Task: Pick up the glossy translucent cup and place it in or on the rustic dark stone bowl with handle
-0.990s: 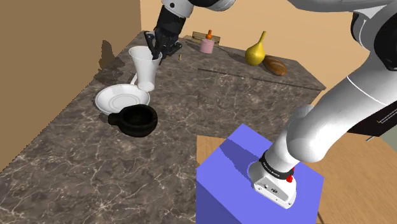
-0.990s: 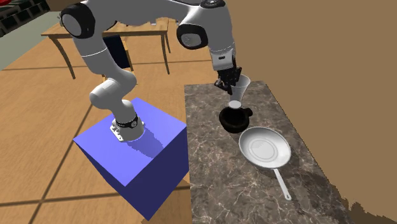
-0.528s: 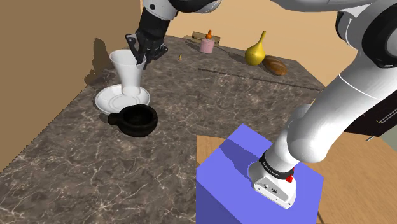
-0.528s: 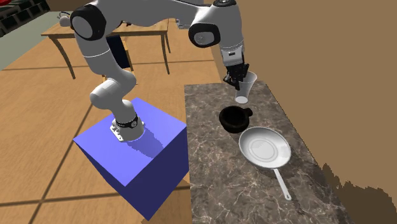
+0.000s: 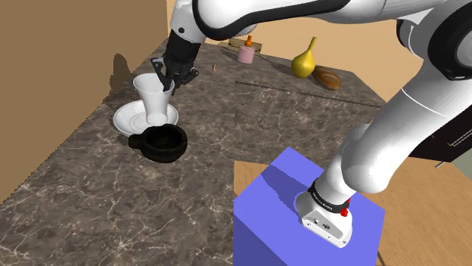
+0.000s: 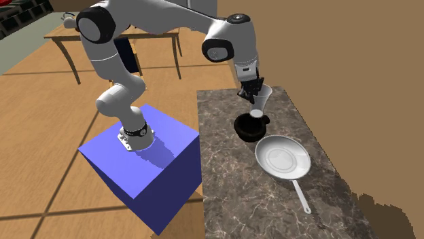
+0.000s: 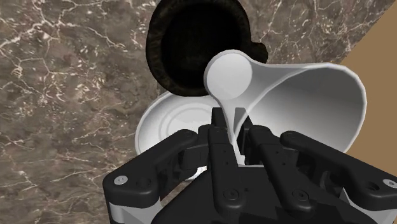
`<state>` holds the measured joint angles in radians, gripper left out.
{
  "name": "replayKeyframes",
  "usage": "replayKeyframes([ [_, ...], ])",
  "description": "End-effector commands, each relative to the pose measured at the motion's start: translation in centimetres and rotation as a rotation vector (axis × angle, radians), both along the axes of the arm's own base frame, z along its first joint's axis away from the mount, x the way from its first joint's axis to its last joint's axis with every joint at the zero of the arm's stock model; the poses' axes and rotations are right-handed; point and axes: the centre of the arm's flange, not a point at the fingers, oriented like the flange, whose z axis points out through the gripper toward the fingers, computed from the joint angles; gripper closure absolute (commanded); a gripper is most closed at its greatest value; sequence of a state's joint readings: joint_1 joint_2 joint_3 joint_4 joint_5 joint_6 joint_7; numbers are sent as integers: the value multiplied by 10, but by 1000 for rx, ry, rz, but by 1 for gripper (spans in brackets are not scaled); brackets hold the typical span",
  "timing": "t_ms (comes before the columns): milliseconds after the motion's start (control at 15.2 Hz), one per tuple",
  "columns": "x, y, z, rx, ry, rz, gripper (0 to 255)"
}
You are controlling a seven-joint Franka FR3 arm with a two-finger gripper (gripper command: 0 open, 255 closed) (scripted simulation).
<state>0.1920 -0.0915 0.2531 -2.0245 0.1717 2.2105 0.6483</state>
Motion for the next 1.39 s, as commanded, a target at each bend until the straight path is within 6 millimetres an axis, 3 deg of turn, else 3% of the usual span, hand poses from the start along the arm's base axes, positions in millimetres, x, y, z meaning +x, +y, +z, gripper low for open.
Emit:
replayKeyframes([
  [0,0,0,-10,0,-1,0,255],
  [528,0,0,-53,0,-1,0,255],
  [1056,0,0,-54,0,-1,0,255],
  [1122,0,0,-54,0,-1,0,0],
  [1320,0,0,-54,0,-1,0,0],
])
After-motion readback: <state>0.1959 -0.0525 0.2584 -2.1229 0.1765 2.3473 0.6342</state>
